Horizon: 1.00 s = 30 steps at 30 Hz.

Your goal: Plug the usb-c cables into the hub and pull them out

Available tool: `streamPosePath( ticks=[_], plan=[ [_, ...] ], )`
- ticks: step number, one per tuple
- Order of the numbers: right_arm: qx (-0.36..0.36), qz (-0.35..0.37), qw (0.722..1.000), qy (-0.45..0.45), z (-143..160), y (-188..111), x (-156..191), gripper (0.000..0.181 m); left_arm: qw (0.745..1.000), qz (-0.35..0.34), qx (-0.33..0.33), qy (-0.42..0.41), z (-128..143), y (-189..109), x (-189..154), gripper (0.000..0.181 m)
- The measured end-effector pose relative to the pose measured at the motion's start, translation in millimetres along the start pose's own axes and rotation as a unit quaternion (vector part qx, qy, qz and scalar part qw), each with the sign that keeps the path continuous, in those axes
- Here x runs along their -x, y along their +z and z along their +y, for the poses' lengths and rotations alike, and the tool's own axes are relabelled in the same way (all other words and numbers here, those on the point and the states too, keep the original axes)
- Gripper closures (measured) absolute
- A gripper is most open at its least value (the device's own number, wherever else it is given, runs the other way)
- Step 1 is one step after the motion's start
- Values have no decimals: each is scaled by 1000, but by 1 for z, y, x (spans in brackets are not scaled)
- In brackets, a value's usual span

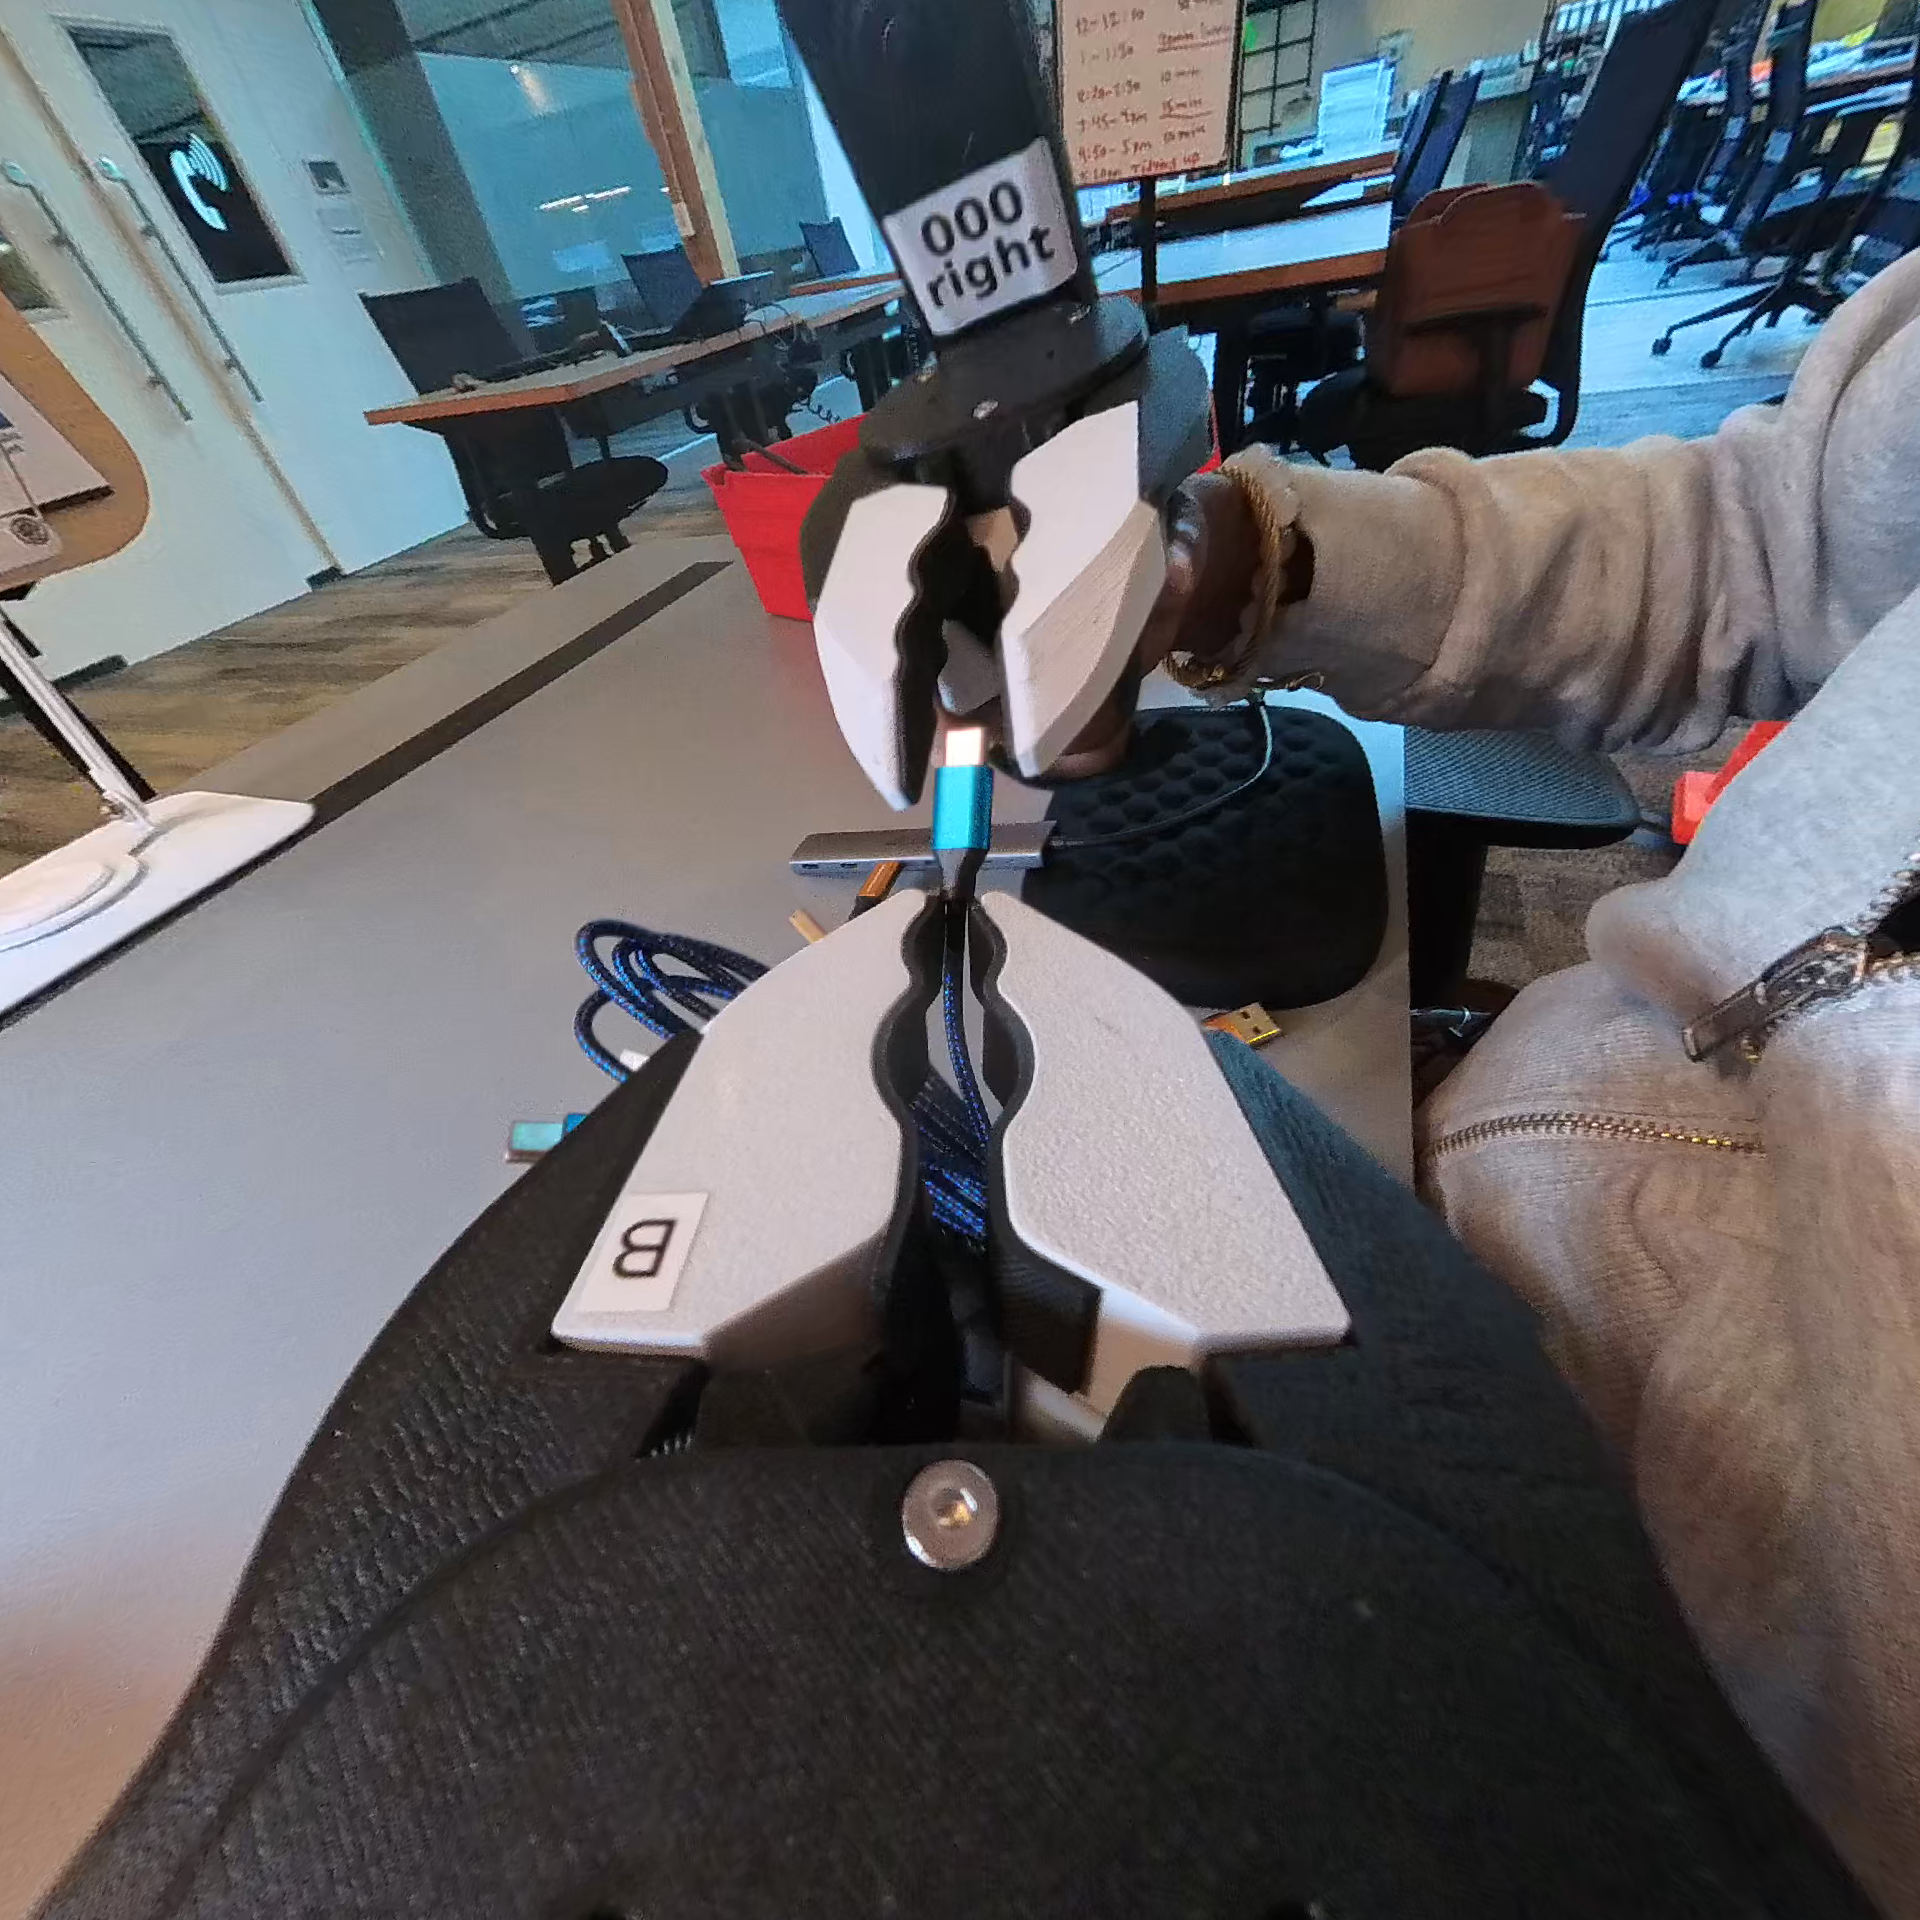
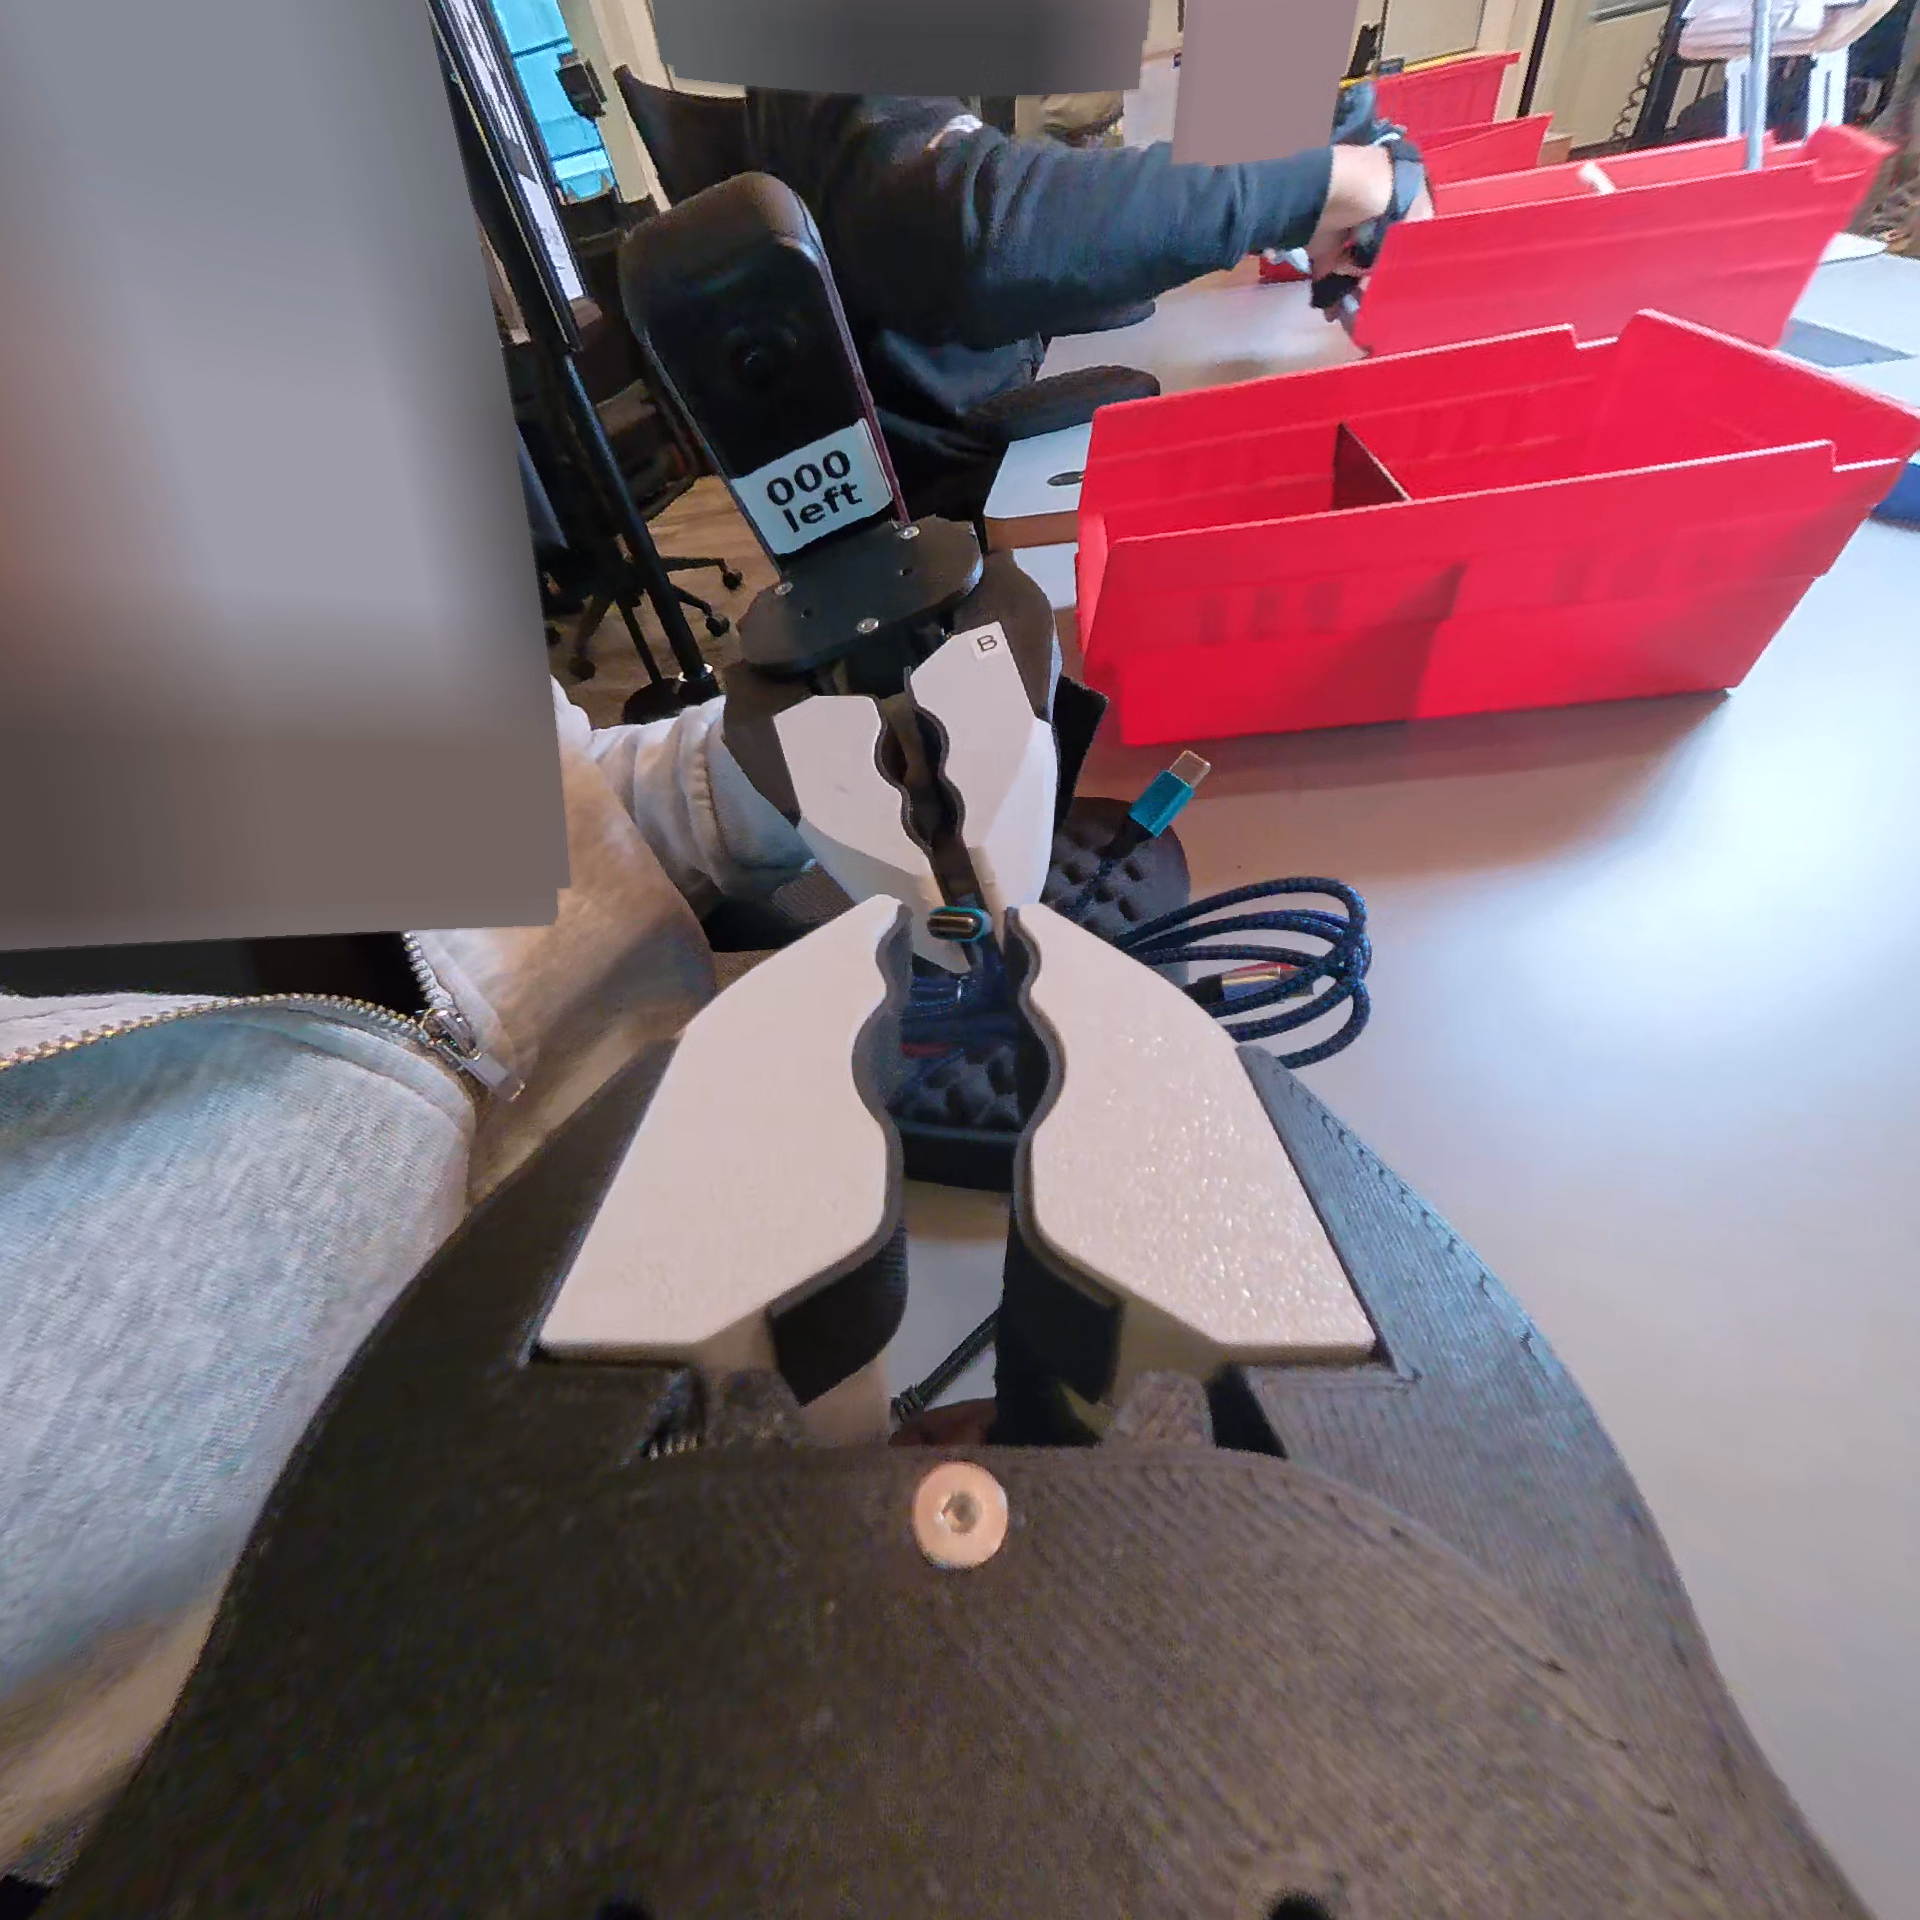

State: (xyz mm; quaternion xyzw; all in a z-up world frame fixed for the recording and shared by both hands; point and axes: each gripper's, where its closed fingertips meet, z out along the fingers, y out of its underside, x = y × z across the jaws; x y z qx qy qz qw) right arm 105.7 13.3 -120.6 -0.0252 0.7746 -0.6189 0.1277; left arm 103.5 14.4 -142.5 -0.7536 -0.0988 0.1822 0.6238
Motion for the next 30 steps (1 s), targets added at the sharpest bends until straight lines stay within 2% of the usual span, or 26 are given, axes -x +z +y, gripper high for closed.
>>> streamPosePath(
  ticks=[16, 19, 24, 27, 30],
  plan=[
    [65, 60, 994, -66, 7, -2, -5, 175, 1000, -14, 16, -3, 8, 3, 3, 176],
    [50, 47, 994, -88, 8, -1, -2, 175, 999, 24, 0, -45, 8, 3, -3, 175],
    [25, 19, 995, -91, 16, 2, -2, 175, 986, 110, -50, -111, -5, -2, -9, 148],
    [-4, 10, 996, -89, 12, 2, 0, 175, 984, 127, -35, -121, -1, 3, -12, 146],
    [-22, 13, 996, -88, 9, 1, 0, 174, 986, 107, -34, -125, -2, 8, -7, 152]
  ],
)
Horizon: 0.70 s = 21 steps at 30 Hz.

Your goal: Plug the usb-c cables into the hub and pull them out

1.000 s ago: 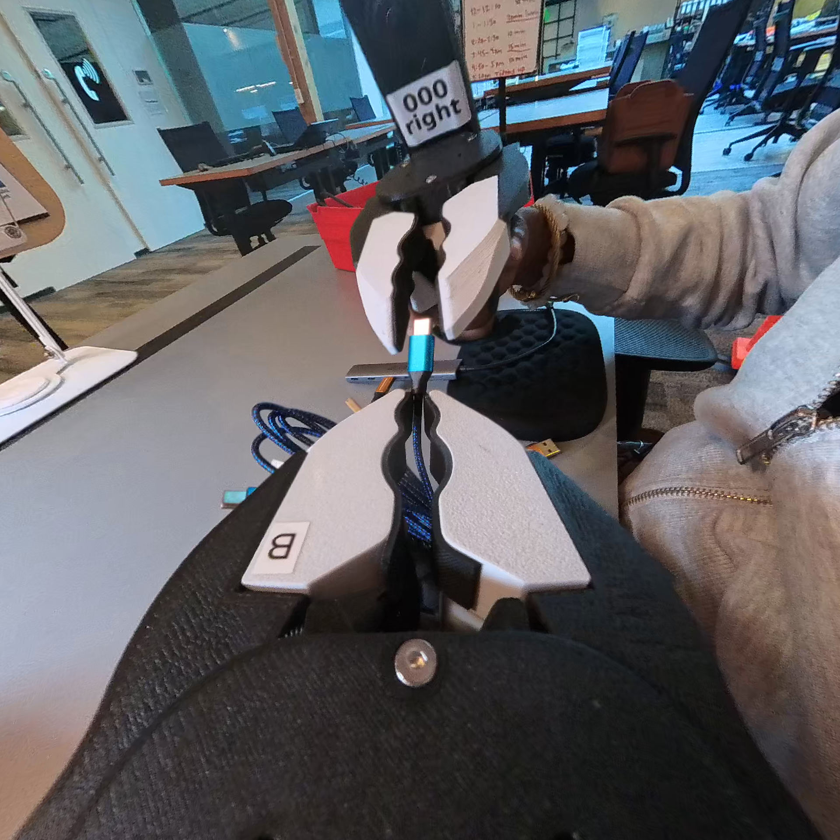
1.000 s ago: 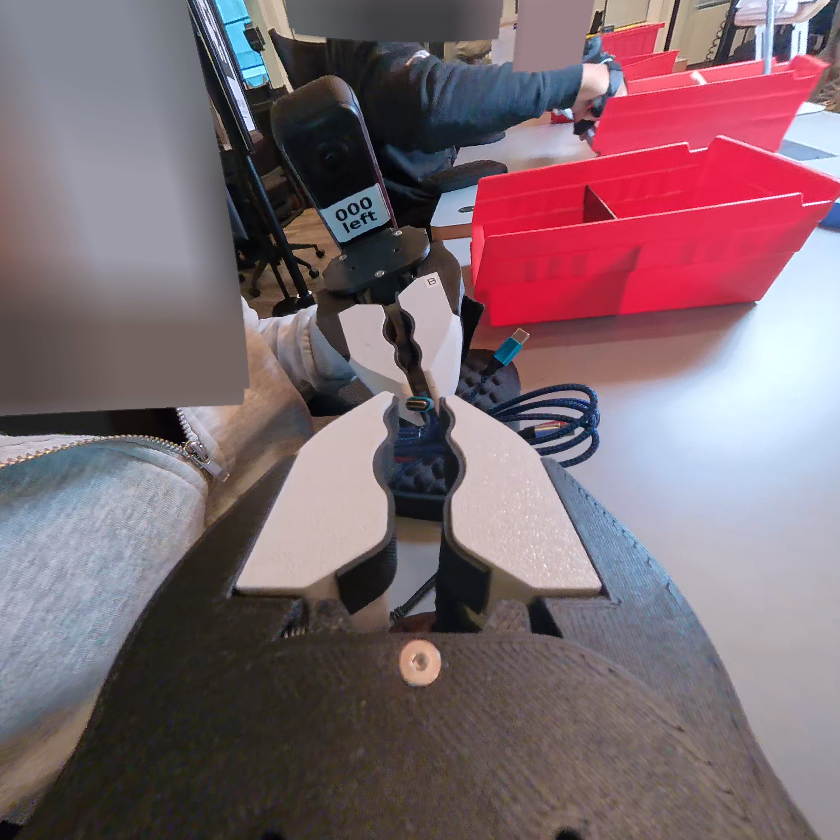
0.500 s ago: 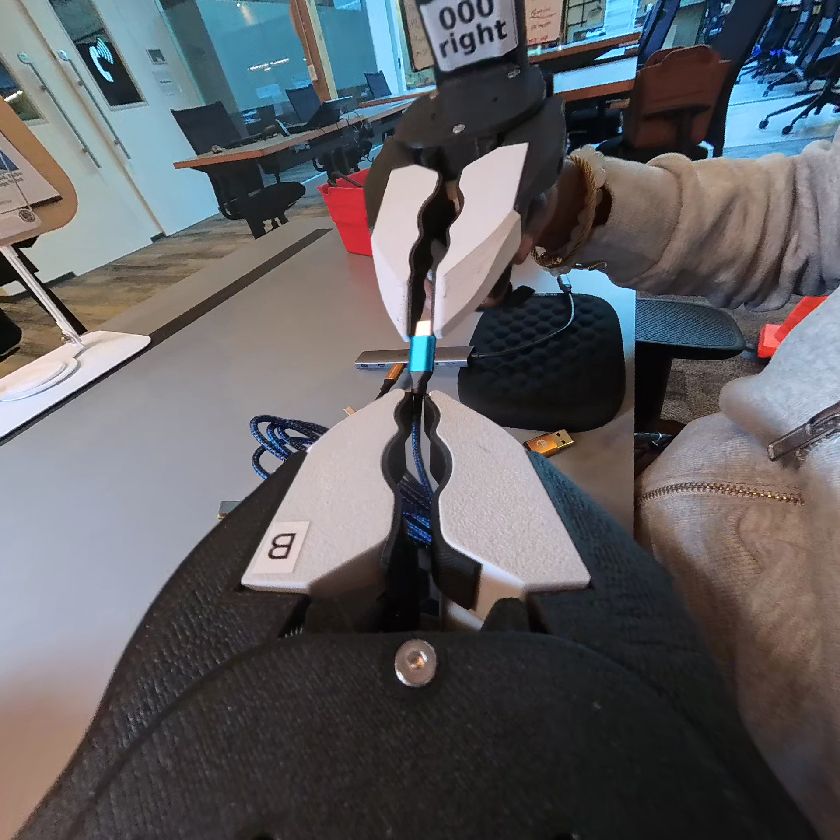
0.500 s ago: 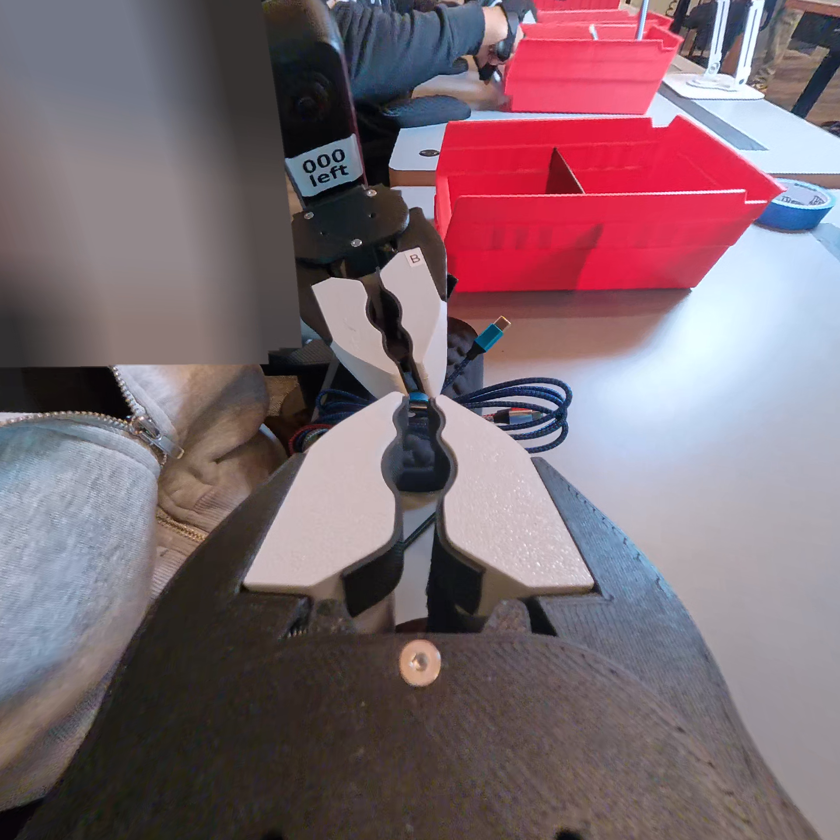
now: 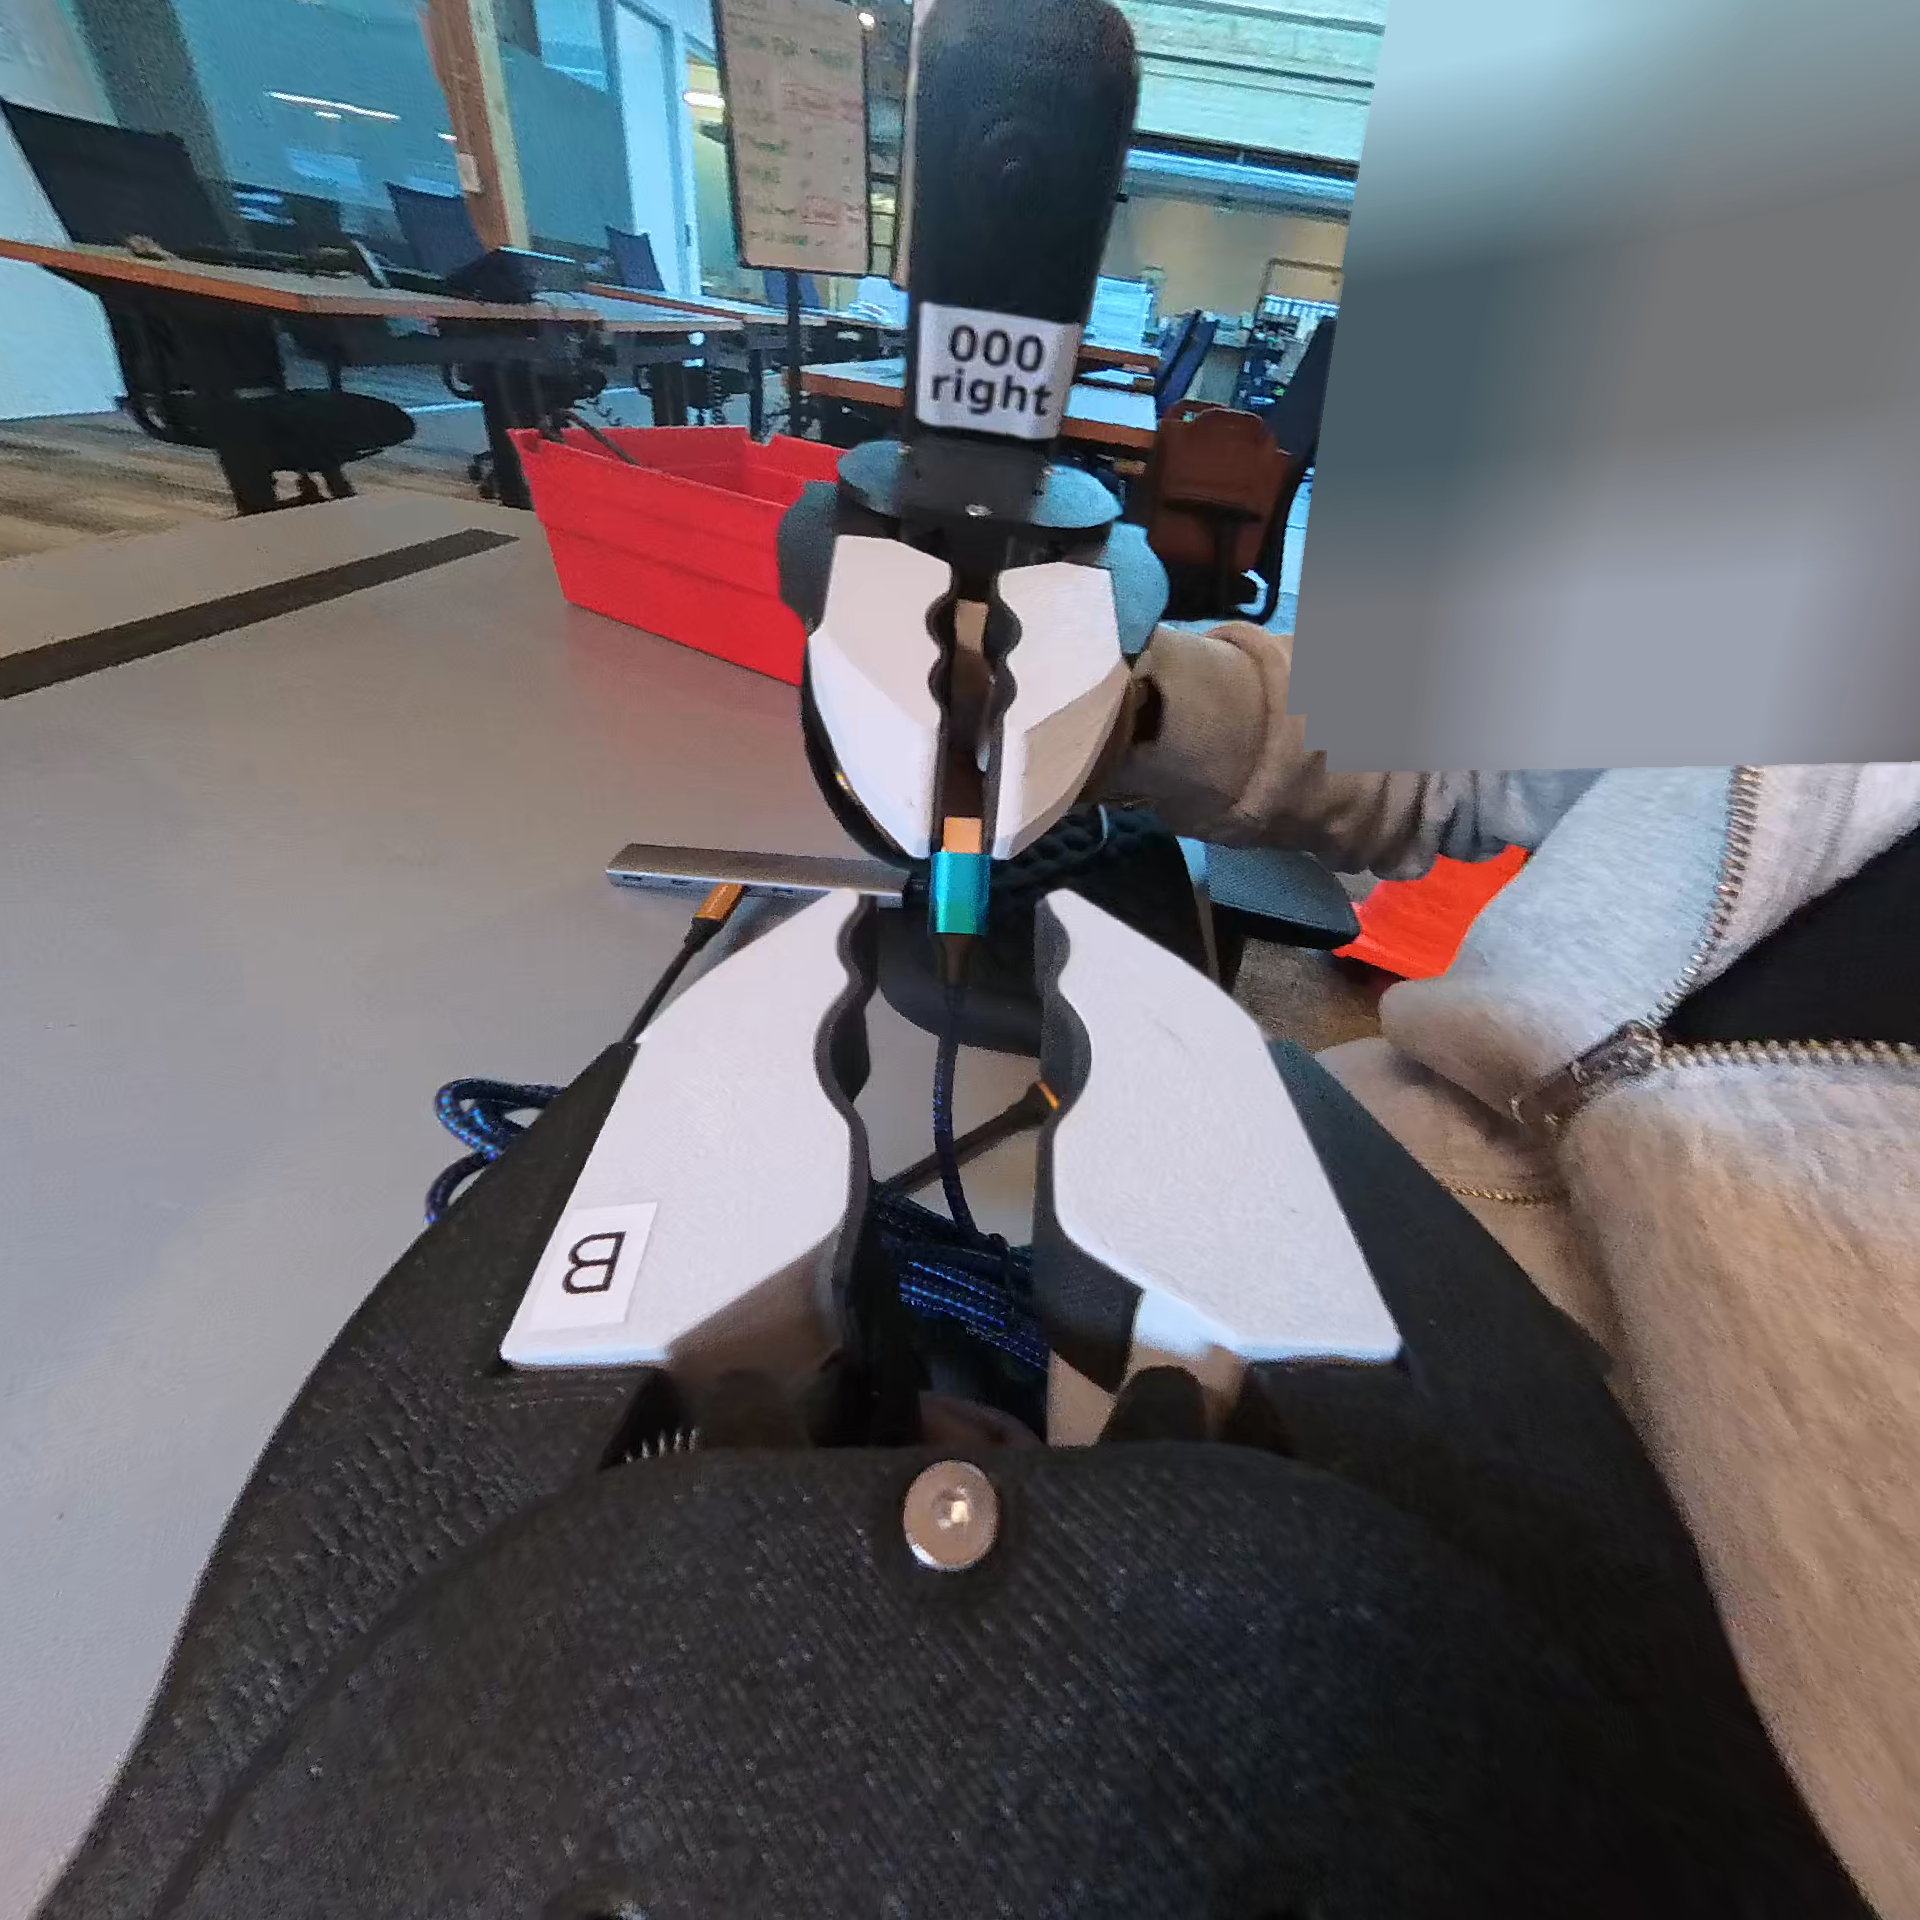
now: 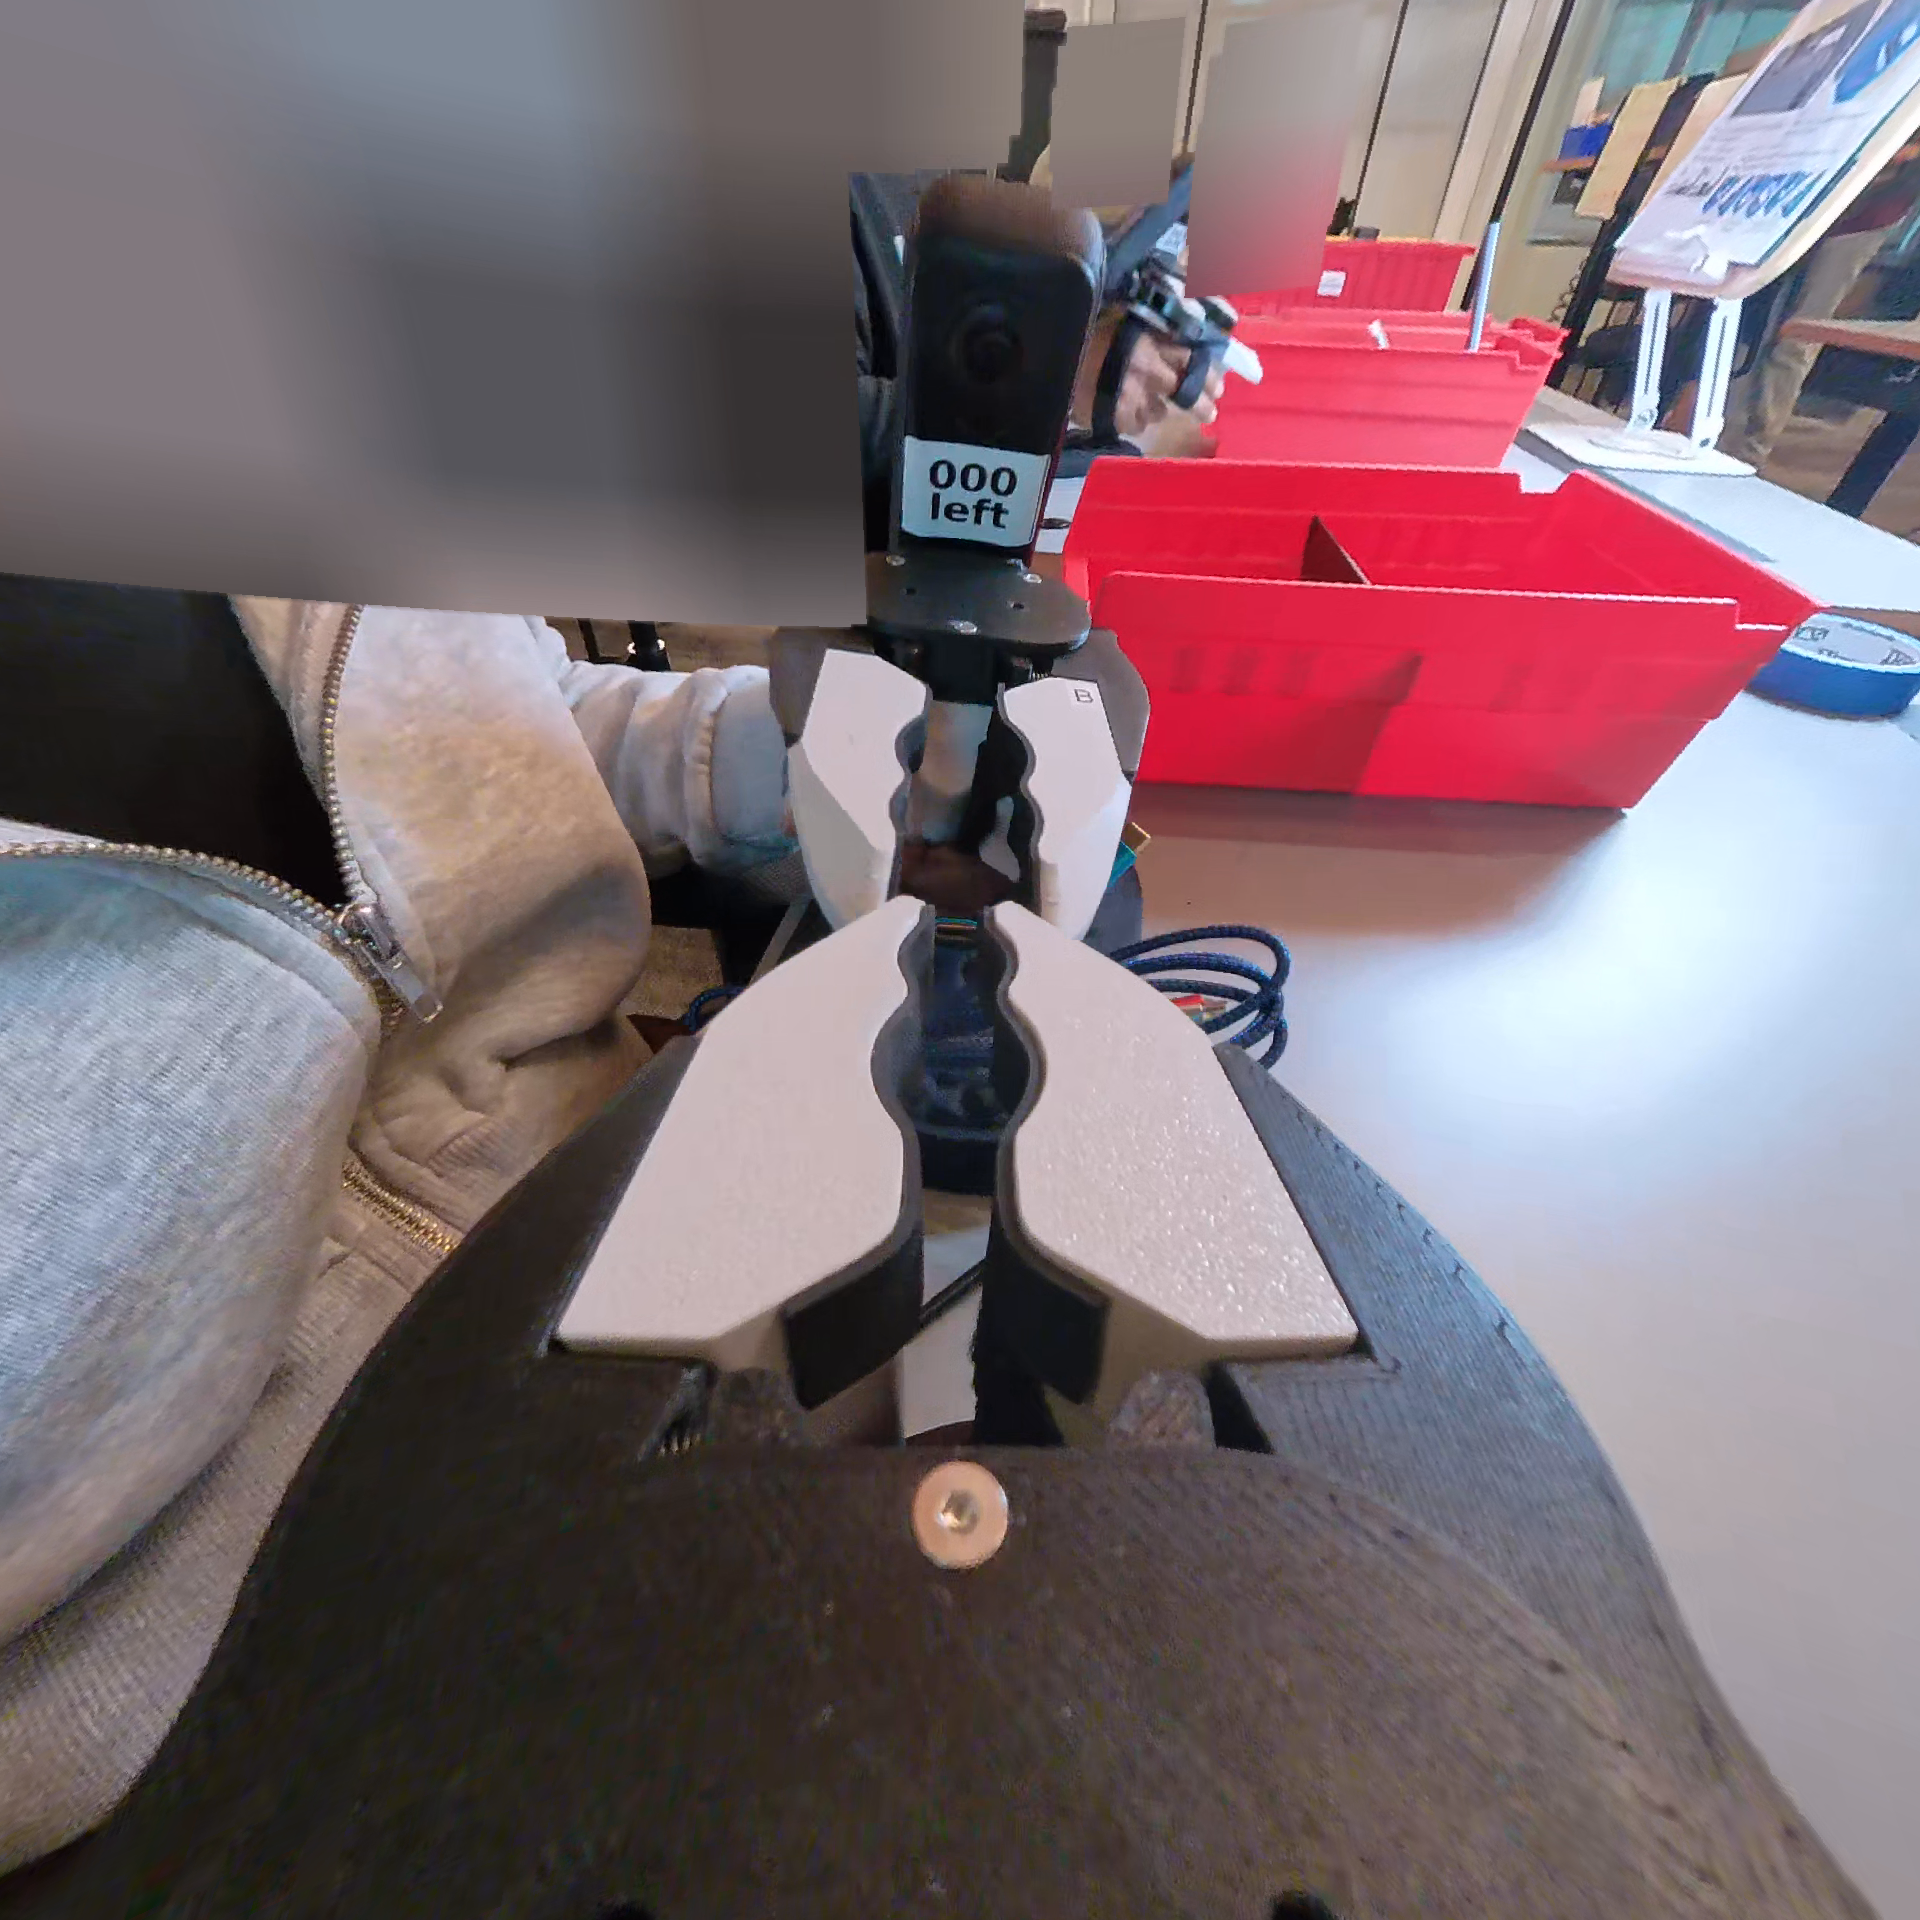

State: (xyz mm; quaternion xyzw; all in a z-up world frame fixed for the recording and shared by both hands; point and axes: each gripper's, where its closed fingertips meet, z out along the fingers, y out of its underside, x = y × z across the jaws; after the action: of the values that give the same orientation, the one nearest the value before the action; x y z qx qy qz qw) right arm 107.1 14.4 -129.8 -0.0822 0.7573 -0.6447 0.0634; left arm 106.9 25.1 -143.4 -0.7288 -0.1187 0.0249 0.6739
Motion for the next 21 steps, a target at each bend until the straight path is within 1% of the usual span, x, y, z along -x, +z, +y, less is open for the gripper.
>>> streamPosePath(
  ticks=[2, 4, 6, 9, 10, 12, 17, 21],
  plan=[
    [-6, 7, 1000, 1, 0, 0, 0, 174, 1000, -18, 7, 2, 2, 3, 3, 154],
    [-13, 13, 1000, 3, 0, -1, 0, 174, 999, -38, 1, 16, 2, 6, 4, 162],
    [-23, 20, 1000, 7, 0, -3, 0, 174, 998, -51, 7, 26, 3, 8, 4, 164],
    [-40, 31, 999, 11, -1, -5, -2, 175, 998, -53, 22, 24, 7, 10, 4, 167],
    [-40, 33, 999, 11, -1, -6, -2, 174, 998, -49, 27, 25, 8, 11, 3, 171],
    [-40, 36, 998, 12, 1, -8, -1, 174, 998, -49, 31, 30, 9, 12, 3, 171],
    [-23, 44, 999, 10, 8, -11, 1, 174, 997, -51, 38, 39, 11, 13, 2, 171],
    [11, 56, 998, 10, 21, -12, 1, 174, 995, -61, 73, 43, 21, 16, 4, 172]
  ],
)
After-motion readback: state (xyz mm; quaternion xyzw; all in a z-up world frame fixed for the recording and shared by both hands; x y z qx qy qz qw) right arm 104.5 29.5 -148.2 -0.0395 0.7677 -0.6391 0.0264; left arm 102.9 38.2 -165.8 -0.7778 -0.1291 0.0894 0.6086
